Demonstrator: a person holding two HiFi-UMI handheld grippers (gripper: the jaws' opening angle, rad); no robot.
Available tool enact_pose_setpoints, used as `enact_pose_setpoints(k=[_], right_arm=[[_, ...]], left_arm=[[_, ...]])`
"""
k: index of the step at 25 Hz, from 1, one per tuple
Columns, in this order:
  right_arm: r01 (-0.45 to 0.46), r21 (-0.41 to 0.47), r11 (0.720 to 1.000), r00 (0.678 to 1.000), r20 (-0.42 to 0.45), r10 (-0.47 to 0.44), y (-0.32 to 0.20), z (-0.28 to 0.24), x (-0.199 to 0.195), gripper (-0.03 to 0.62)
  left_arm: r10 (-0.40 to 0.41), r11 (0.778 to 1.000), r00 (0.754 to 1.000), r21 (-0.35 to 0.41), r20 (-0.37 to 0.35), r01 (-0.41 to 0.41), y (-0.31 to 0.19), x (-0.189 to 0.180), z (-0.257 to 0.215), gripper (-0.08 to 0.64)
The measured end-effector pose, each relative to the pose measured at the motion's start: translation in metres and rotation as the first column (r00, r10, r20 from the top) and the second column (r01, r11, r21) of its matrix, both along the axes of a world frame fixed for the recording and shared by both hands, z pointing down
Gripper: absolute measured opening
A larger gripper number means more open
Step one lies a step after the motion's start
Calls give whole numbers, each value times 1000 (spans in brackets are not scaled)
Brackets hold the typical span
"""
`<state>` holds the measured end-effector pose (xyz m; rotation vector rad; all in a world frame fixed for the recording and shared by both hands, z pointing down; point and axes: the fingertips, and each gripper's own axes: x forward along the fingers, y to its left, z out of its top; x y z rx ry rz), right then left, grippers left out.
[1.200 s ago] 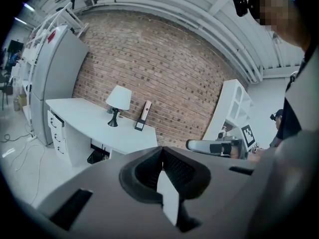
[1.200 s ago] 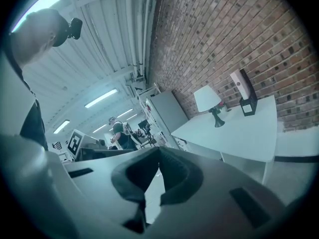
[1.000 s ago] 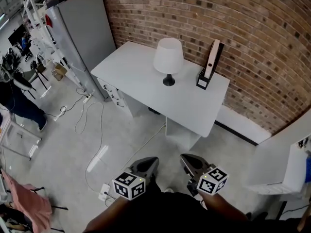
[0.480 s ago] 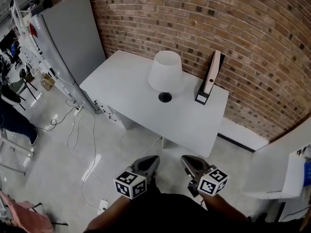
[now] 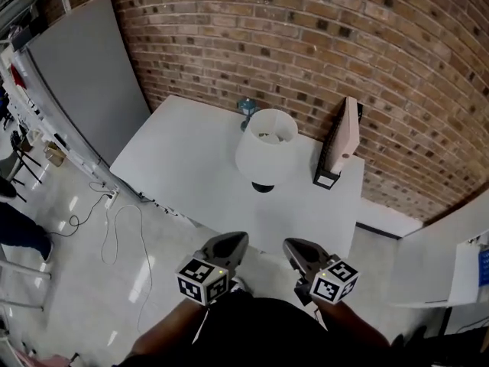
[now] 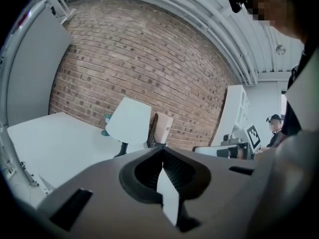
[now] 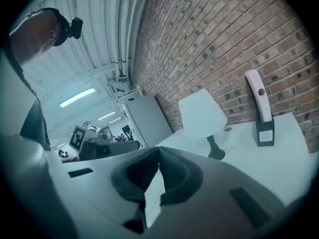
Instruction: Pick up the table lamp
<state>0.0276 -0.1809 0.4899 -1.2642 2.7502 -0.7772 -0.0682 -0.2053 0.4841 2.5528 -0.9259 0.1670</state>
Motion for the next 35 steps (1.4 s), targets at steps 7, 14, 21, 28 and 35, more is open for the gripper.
enact_pose_setpoints(k=[7, 14, 21, 28, 35], right_arm=[[-67, -19, 998, 998, 2, 67, -57, 6, -16, 5], [-117, -40, 992, 993, 11, 117, -80, 9, -2, 5], [-76, -34, 997, 996, 34, 77, -99, 5, 11, 5], [-27, -13, 1000, 999, 45, 27, -123, -5, 34, 5], [47, -14, 999, 991, 127, -45, -132, -12, 39, 54]], left_arm=[[40, 998, 997, -48, -61, -43, -62, -19, 7, 3], [45, 995, 996, -87, -81, -52, -82, -19, 19, 3], [-12, 999, 996, -53, -85, 7, -100, -10, 7, 3], [-78, 996, 994, -44, -77, 75, -108, 1, 6, 3], [-117, 992, 981, -65, -154, 108, -113, 11, -3, 5]])
